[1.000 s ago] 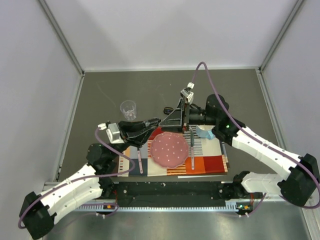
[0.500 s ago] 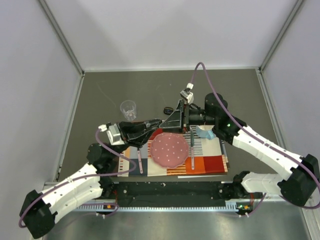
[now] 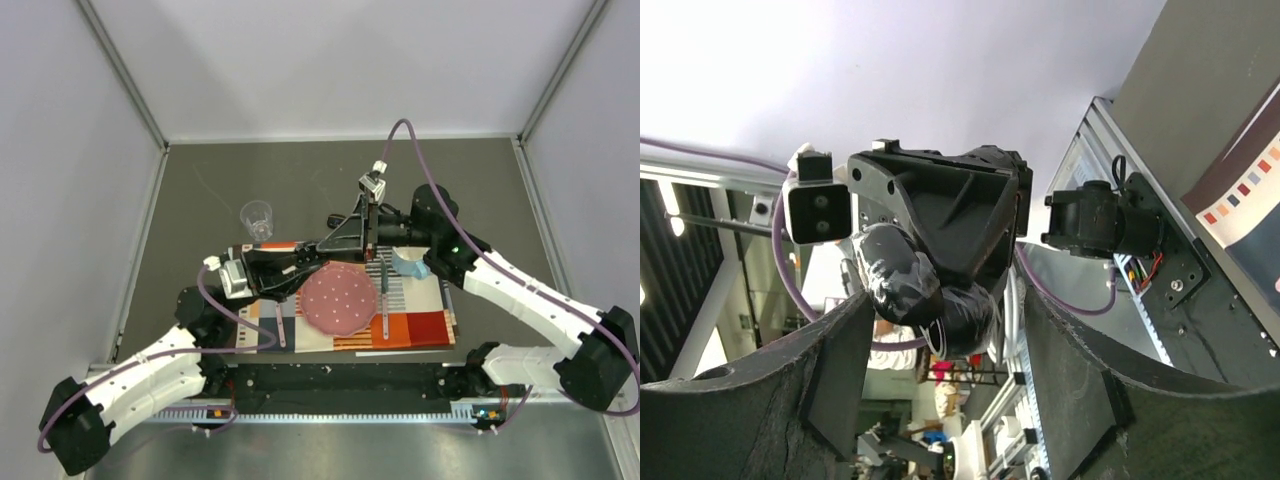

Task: Insert the wireless bluetooth earbuds into the charging case
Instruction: Open the charging case.

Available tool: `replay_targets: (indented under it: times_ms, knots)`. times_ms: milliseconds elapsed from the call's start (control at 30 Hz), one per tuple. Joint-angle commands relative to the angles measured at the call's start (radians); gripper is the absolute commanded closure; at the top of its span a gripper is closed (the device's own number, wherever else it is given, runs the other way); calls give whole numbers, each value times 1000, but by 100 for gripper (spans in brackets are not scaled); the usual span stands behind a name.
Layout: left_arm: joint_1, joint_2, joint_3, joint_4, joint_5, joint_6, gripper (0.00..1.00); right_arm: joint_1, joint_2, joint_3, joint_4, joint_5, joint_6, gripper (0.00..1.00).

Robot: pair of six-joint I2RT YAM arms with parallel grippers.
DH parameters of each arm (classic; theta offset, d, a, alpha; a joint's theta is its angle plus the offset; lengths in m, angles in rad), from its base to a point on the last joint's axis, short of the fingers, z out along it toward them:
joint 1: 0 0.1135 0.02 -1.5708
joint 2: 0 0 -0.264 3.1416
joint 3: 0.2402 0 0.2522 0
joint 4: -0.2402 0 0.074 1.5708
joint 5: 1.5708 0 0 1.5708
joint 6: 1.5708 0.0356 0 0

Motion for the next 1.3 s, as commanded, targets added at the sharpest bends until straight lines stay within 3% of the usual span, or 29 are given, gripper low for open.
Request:
replay_targets:
  times_ms: [0,233,467,700,1267]
  knots:
    - [-5,4,-8,37,67,13,100,8,15,17,83,14,29,39]
    - [-5,-5,-27,44,1,19,100,8,11,11,115,-6,36,39]
    - [-5,-37,-46,44,-97,33,100,8,-24,3,26,-9,-17,38]
    - [-5,-45,-42,46,-107,37,100,9,-33,-14,-17,-3,-43,37]
    - [-5,-13,-10,35,-38,20,100,24,25,8,55,-20,-10,69]
